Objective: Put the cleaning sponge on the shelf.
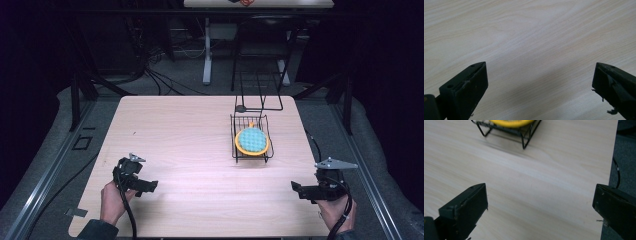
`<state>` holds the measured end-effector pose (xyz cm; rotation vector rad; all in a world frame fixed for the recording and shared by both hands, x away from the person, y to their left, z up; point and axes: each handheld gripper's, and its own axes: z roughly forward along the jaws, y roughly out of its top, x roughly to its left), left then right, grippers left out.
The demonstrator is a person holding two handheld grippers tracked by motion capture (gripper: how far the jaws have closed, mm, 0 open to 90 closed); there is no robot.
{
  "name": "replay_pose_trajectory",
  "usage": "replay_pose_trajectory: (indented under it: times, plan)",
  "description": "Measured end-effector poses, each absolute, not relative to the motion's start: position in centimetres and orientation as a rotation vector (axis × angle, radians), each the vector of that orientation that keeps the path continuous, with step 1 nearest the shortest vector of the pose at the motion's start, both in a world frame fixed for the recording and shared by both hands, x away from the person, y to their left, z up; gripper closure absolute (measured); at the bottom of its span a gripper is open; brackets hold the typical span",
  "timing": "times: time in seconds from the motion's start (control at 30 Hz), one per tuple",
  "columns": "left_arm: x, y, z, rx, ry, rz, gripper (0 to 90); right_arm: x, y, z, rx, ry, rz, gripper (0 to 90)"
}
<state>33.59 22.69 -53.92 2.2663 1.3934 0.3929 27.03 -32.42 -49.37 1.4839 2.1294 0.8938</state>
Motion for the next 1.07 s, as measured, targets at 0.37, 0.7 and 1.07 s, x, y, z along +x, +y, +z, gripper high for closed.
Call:
replay_pose_trajectory:
  times: [0.37, 0.7, 1.07]
  plan:
    - [33.7, 22.6, -54.2, 2.286, 1.390, 0.387, 0.2, 27.6, -33.7, -52.7, 1.582, 2.167, 0.803, 0.0]
    - [33.8, 22.6, -54.3, 2.308, 1.394, 0.378, 0.2, 27.9, -34.0, -53.1, 1.588, 2.191, 0.776, 0.0]
    - [33.9, 22.6, -54.4, 2.311, 1.399, 0.377, 0.2, 27.8, -34.3, -52.9, 1.590, 2.189, 0.764, 0.0]
